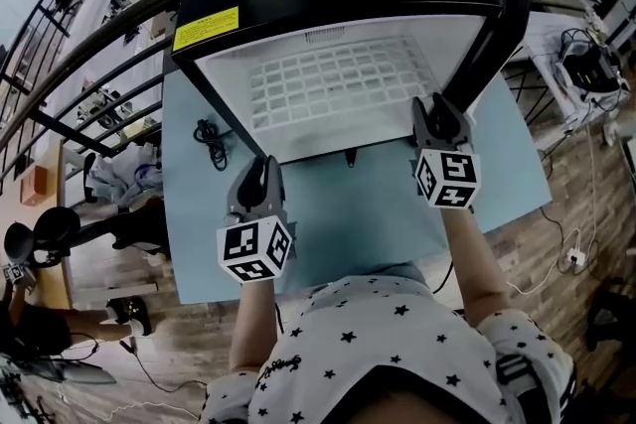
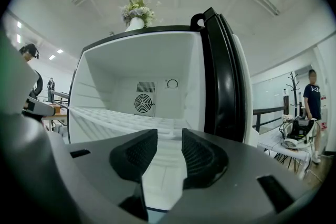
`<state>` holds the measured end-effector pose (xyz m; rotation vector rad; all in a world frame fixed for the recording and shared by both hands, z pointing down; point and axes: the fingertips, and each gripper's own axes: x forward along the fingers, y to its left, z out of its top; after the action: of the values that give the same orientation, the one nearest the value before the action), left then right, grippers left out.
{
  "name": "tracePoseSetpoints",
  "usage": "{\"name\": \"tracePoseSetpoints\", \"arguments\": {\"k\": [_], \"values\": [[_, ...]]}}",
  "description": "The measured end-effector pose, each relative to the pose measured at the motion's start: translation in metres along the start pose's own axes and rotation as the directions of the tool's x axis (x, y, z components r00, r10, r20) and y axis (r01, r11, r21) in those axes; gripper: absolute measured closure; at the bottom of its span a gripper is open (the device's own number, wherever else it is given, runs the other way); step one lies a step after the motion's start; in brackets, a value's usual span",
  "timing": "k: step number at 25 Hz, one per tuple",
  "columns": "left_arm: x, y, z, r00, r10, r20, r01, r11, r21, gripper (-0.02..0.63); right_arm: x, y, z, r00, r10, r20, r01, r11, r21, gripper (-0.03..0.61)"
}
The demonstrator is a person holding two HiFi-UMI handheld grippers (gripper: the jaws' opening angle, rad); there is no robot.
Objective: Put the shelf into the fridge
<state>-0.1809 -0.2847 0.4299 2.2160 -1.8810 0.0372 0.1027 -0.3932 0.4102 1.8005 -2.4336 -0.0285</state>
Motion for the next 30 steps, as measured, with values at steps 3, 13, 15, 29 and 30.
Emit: {"name": "tracePoseSetpoints", "arguments": {"k": [3, 13, 15, 29, 30], "values": [[-0.003, 0.000, -0.005, 1.000, 0.014, -0.008, -0.014, 1.000, -0.011, 0.569, 0.004, -0.001, 0.000, 1.000, -0.002, 0.004, 0.002, 1.000, 0.007, 0.451], [-0.009, -0.008, -0.020, 0.999, 0.007, -0.039, -0.009, 0.999, -0.043, 0.606, 0.018, 0.000, 0.000, 1.000, 0.000, -0.009, 0.000, 1.000, 0.012, 0.451], [-0.010, -0.009, -0.022, 0.999, 0.003, -0.043, -0.005, 0.999, -0.047, 0.606, 0.020, 0.000, 0.000, 1.000, -0.002, -0.010, 0.002, 1.000, 0.012, 0.451], [-0.017, -0.020, -0.027, 0.999, -0.004, -0.052, 0.000, 0.997, -0.076, 0.606, 0.043, -0.002, -0.001, 1.000, -0.018, -0.024, 0.019, 0.999, 0.033, 0.456], [-0.018, -0.021, -0.027, 0.999, -0.005, -0.052, 0.001, 0.997, -0.078, 0.606, 0.046, -0.002, 0.000, 0.999, -0.022, -0.028, 0.023, 0.999, 0.044, 0.460]]}}
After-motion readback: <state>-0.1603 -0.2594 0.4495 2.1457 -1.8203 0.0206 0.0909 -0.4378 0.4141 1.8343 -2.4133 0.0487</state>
